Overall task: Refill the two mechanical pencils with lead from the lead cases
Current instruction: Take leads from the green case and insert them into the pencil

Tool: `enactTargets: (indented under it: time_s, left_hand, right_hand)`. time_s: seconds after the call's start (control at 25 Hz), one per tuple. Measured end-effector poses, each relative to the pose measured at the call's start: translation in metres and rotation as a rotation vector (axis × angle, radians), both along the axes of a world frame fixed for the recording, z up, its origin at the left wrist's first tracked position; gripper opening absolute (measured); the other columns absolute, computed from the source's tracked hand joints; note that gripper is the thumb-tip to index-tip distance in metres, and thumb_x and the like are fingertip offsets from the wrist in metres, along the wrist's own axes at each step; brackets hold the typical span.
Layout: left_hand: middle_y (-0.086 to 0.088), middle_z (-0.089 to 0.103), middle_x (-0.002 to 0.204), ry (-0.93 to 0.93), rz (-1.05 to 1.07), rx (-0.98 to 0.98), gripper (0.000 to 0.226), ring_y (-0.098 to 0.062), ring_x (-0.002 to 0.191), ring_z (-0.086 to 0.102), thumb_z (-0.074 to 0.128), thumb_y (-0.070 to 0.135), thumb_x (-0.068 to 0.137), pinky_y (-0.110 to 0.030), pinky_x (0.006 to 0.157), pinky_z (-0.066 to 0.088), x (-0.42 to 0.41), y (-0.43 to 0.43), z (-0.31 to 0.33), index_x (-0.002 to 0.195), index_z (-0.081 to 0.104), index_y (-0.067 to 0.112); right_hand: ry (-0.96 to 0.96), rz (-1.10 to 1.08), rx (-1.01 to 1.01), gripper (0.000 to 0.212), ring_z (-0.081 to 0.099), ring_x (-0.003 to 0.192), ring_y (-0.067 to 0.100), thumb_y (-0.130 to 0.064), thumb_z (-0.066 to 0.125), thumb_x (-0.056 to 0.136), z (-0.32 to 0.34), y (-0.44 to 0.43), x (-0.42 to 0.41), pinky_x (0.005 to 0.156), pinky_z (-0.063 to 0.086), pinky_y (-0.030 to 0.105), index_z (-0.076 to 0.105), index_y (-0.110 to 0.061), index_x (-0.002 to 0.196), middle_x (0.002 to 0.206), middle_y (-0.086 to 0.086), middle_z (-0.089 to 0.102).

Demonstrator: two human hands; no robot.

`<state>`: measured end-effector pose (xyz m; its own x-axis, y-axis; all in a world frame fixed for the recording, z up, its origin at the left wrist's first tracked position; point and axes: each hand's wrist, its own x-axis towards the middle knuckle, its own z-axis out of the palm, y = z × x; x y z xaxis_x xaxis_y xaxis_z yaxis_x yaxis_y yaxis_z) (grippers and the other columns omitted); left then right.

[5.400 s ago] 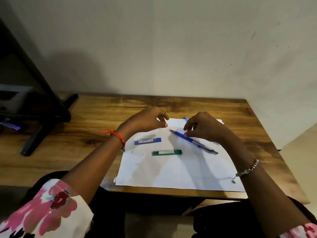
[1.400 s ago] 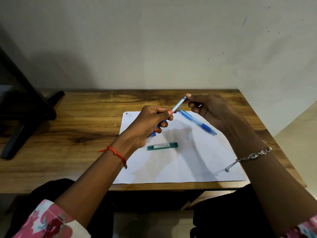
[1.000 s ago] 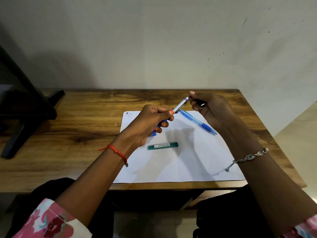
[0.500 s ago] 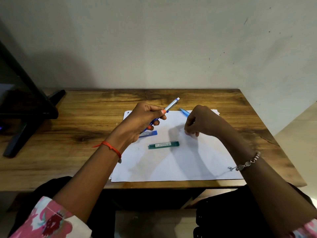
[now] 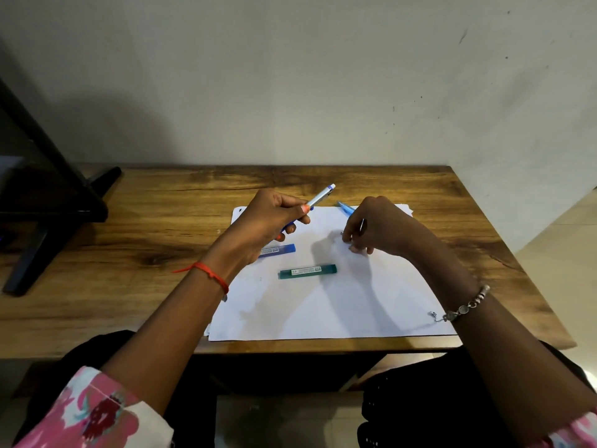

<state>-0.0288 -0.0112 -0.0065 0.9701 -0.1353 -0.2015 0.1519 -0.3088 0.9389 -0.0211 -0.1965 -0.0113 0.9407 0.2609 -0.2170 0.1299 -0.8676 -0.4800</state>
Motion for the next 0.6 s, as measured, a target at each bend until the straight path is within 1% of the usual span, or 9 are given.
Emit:
enactTargets:
  time_s: [0.08, 0.12, 0.2, 0.24, 0.28, 0.32, 0.4, 0.52, 0.6]
  left_hand:
    - [0.003, 0.064, 0.073, -0.087, -0.015, 0.095, 0.019, -0.005, 0.049, 0.044, 0.054, 0.013, 0.09, -0.015, 0.046, 0.034, 0.004, 0.002, -0.004, 0.102, 0.067, 0.007]
    - [0.001, 0.066, 0.075, -0.143, -0.031, 0.156, 0.02, -0.004, 0.049, 0.045, 0.055, 0.013, 0.089, -0.012, 0.044, 0.034, 0.006, 0.003, -0.006, 0.104, 0.068, 0.007]
    - [-0.003, 0.069, 0.09, -0.256, -0.076, 0.302, 0.021, -0.005, 0.055, 0.049, 0.056, 0.012, 0.088, -0.005, 0.043, 0.033, 0.011, 0.002, -0.01, 0.104, 0.069, 0.006]
    - [-0.003, 0.068, 0.098, -0.298, -0.099, 0.373, 0.021, -0.005, 0.06, 0.05, 0.057, 0.012, 0.088, -0.004, 0.047, 0.035, 0.013, 0.001, -0.012, 0.104, 0.069, 0.006]
    - [-0.003, 0.067, 0.105, -0.326, -0.121, 0.434, 0.023, -0.007, 0.067, 0.053, 0.059, 0.012, 0.087, -0.006, 0.055, 0.036, 0.014, 0.0, -0.016, 0.107, 0.068, 0.007]
    - [-0.005, 0.066, 0.11, -0.341, -0.147, 0.485, 0.025, -0.011, 0.077, 0.055, 0.06, 0.013, 0.086, -0.013, 0.064, 0.038, 0.016, -0.002, -0.02, 0.11, 0.067, 0.009]
    - [-0.01, 0.065, 0.109, -0.352, -0.21, 0.558, 0.028, -0.021, 0.094, 0.056, 0.062, 0.012, 0.085, -0.026, 0.075, 0.042, 0.02, -0.004, -0.029, 0.113, 0.066, 0.012]
    - [-0.013, 0.065, 0.105, -0.385, -0.281, 0.601, 0.029, -0.026, 0.096, 0.059, 0.065, 0.007, 0.082, -0.039, 0.083, 0.05, 0.022, -0.001, -0.035, 0.11, 0.067, 0.01]
    - [-0.013, 0.066, 0.104, -0.437, -0.31, 0.644, 0.029, -0.025, 0.094, 0.059, 0.066, 0.006, 0.08, -0.041, 0.082, 0.051, 0.023, 0.0, -0.036, 0.109, 0.067, 0.009]
  right_hand:
    - [0.004, -0.01, 0.011, 0.017, 0.056, 0.047, 0.012, 0.012, 0.067, 0.07, 0.0, -0.002, 0.0, 0.047, 0.045, 0.01, 0.072, 0.003, 0.084, 0.071, 0.015, 0.066]
    - [0.003, -0.013, 0.018, 0.017, 0.057, 0.047, 0.012, 0.013, 0.066, 0.07, 0.0, -0.003, 0.0, 0.047, 0.046, 0.01, 0.072, 0.003, 0.083, 0.071, 0.015, 0.067]
    - [0.002, -0.022, 0.046, 0.017, 0.058, 0.047, 0.012, 0.014, 0.066, 0.069, 0.002, -0.007, 0.001, 0.045, 0.046, 0.009, 0.071, 0.003, 0.08, 0.07, 0.015, 0.067]
    - [-0.002, -0.035, 0.073, 0.015, 0.058, 0.044, 0.009, 0.014, 0.067, 0.068, 0.004, -0.01, 0.001, 0.044, 0.045, 0.009, 0.071, 0.003, 0.079, 0.068, 0.014, 0.066]
    - [-0.011, -0.052, 0.102, 0.013, 0.057, 0.04, 0.005, 0.012, 0.07, 0.068, 0.006, -0.013, 0.002, 0.044, 0.045, 0.009, 0.07, 0.003, 0.077, 0.067, 0.013, 0.066]
    - [-0.029, -0.072, 0.127, 0.011, 0.056, 0.039, 0.004, 0.009, 0.072, 0.068, 0.007, -0.015, 0.003, 0.044, 0.046, 0.011, 0.07, 0.003, 0.076, 0.066, 0.013, 0.066]
    - [-0.073, -0.109, 0.147, 0.009, 0.058, 0.042, 0.009, 0.004, 0.074, 0.069, 0.009, -0.02, 0.004, 0.047, 0.048, 0.014, 0.071, 0.001, 0.078, 0.066, 0.012, 0.068]
    - [-0.094, -0.123, 0.13, 0.01, 0.059, 0.048, 0.018, 0.0, 0.075, 0.07, 0.009, -0.022, 0.005, 0.046, 0.047, 0.013, 0.071, -0.002, 0.079, 0.069, 0.015, 0.069]
    - [-0.085, -0.111, 0.12, 0.011, 0.057, 0.047, 0.019, 0.0, 0.075, 0.07, 0.007, -0.022, 0.005, 0.048, 0.048, 0.017, 0.071, -0.001, 0.081, 0.071, 0.018, 0.07]
